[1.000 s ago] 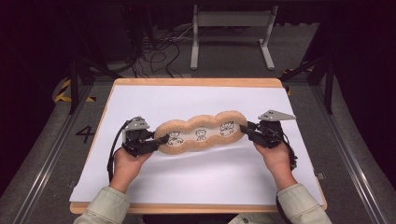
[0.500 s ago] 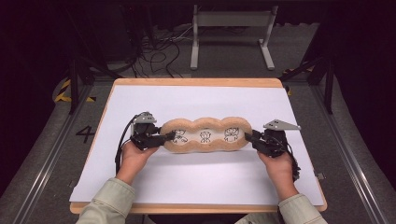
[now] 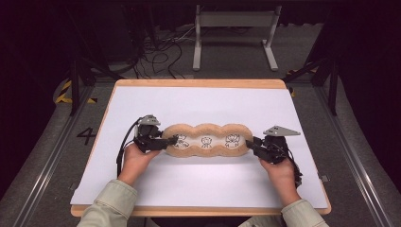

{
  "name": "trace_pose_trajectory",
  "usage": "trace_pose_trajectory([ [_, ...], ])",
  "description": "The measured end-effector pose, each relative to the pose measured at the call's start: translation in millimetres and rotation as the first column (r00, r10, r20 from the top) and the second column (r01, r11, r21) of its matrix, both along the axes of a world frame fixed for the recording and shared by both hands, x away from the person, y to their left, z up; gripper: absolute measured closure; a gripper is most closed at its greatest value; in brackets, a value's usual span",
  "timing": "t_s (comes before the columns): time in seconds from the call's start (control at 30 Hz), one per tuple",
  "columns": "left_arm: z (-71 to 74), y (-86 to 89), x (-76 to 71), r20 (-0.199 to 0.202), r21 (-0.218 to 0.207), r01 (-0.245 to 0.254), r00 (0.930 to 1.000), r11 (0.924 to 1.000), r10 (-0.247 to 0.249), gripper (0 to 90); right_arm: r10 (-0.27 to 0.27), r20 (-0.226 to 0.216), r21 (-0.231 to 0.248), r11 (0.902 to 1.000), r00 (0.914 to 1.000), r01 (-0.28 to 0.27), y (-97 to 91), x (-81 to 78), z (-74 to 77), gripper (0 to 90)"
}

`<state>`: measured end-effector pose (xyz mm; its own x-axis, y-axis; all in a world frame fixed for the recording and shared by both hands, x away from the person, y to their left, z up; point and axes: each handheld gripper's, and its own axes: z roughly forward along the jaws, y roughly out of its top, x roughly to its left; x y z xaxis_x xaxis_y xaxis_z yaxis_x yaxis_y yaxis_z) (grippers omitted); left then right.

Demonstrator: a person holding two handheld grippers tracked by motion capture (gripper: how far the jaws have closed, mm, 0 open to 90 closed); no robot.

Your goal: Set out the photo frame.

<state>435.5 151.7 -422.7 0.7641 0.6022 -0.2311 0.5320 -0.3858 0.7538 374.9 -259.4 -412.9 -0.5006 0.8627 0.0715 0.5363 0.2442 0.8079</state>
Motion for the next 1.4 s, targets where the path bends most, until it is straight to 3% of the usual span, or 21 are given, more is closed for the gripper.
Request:
trace_pose_trajectory([
  [0.2,-0.4,0.0,-3.1,-0.005,-0.011,0.012,0.9999,0.9999,-0.012,47.8,0.021,-0.003,0.003,0.9998,0.9998,-0.021,-2.3,-2.7,0.1,67.4],
  [0.33,0.0,1.2,-11.5,0.037,0.023,-0.020,0.9991,0.9995,0.019,39.6,0.034,-0.009,0.018,0.9993,0.9994,-0.034,-4.8,-1.7,1.5,62.6],
  [0.47,2.0,8.6,-20.6,0.040,0.033,-0.059,0.9975,0.9977,0.058,32.3,0.040,0.011,0.052,0.9979,0.9992,-0.040,-13.3,-3.7,11.4,52.7],
  [0.57,5.1,14.5,-31.3,0.064,0.016,-0.085,0.9944,0.9963,0.084,30.8,0.047,0.032,0.067,0.9966,0.9984,-0.049,-22.0,-6.4,19.3,47.9],
  [0.7,7.1,21.3,-47.8,0.067,0.048,-0.111,0.9920,0.9927,0.108,30.9,0.078,0.038,0.079,0.9936,0.9962,-0.081,-30.6,-9.5,25.4,47.2],
  [1.0,8.7,37.8,-75.9,0.084,0.009,-0.114,0.9901,0.9934,0.113,28.5,0.135,0.052,0.046,0.9895,0.9895,-0.137,-44.6,-12.9,28.0,41.7],
  [1.07,10.7,43.9,-82.6,0.110,-0.003,-0.126,0.9859,0.9921,0.125,29.4,0.148,0.051,0.044,0.9877,0.9877,-0.150,-46.5,-13.3,28.2,40.0],
  [1.23,10.6,55.4,-91.1,0.107,-0.025,-0.134,0.9848,0.9906,0.136,26.7,0.202,0.047,0.031,0.9787,0.9784,-0.203,-50.1,-14.6,27.6,28.1],
  [1.33,8.8,58.6,-92.8,0.111,-0.024,-0.135,0.9844,0.9906,0.137,24.9,0.222,0.043,0.032,0.9742,0.9741,-0.224,-50.7,-15.6,26.6,26.5],
  [1.4,7.1,61.0,-94.3,0.106,-0.018,-0.139,0.9843,0.9901,0.141,24.9,0.245,0.046,0.008,0.9694,0.9685,-0.245,-51.3,-18.2,24.9,24.4],
])
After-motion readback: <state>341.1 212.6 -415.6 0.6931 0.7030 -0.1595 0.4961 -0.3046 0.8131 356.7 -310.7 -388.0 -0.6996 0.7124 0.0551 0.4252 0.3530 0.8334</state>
